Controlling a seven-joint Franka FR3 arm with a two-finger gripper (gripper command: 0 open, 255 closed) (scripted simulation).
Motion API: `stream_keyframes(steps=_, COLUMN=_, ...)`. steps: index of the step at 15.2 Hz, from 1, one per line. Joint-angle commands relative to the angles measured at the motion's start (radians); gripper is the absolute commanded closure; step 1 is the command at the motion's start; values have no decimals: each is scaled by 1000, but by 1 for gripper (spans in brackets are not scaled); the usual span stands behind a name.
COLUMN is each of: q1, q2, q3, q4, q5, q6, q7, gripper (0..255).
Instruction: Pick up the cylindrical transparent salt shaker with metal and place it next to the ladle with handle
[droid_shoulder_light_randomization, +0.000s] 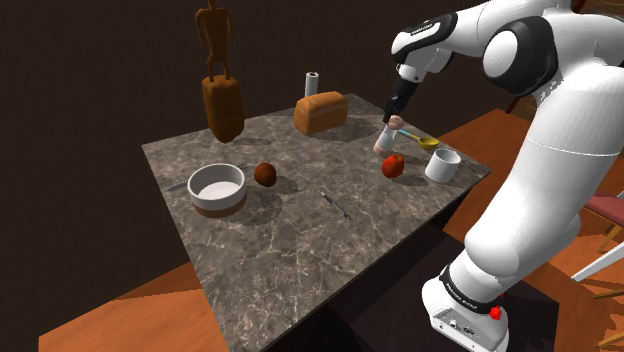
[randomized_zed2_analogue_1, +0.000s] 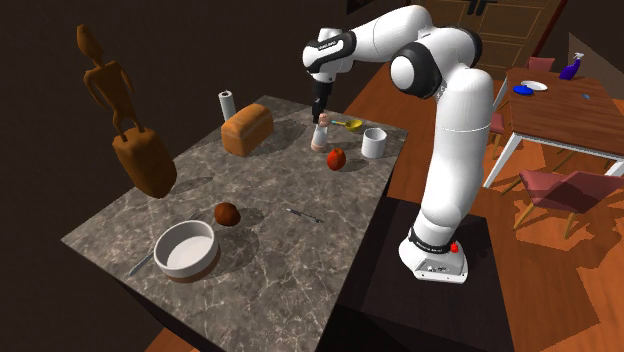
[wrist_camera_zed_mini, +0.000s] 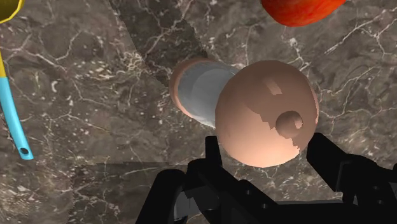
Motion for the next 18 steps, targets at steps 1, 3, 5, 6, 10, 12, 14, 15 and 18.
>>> stream_keyframes(steps=1, q1=0, q2=1, q3=0, q4=-1, q5=1, q6=3, q7=-1, gripper=255)
stream_keyframes(steps=3, q1=0, q2=1, q3=0, q4=-1, q5=1, q6=3, q7=-1, gripper=255)
stream_keyframes(steps=5, q1=0, q2=1, q3=0, q4=-1, q5=1, q6=3, q7=-1, gripper=255)
stream_keyframes(steps=6, q1=0, q2=1, q3=0, q4=-1, q5=1, q6=3, q7=-1, gripper=0)
stream_keyframes(steps=10, q1=0, q2=2, q3=0, q4=-1, q5=1, q6=3, q7=-1, gripper=0)
stream_keyframes(steps=12, q1=-2, q2=-9, q3=-3, q4=20, q5=-6, q6=-27, q7=4, gripper=0)
stream_keyframes(steps=14, q1=-6, q2=-25, q3=-9, q4=65, q5=-18, q6=-88, q7=12, gripper=0)
stream_keyframes(steps=15, q1=-8, q2=-30, q3=-11, q4=85, q5=-22, q6=-112, q7=15, gripper=0)
stream_keyframes(steps=18, q1=-8, q2=-30, q3=-11, q4=85, q5=-22, q6=-112, q7=15, gripper=0)
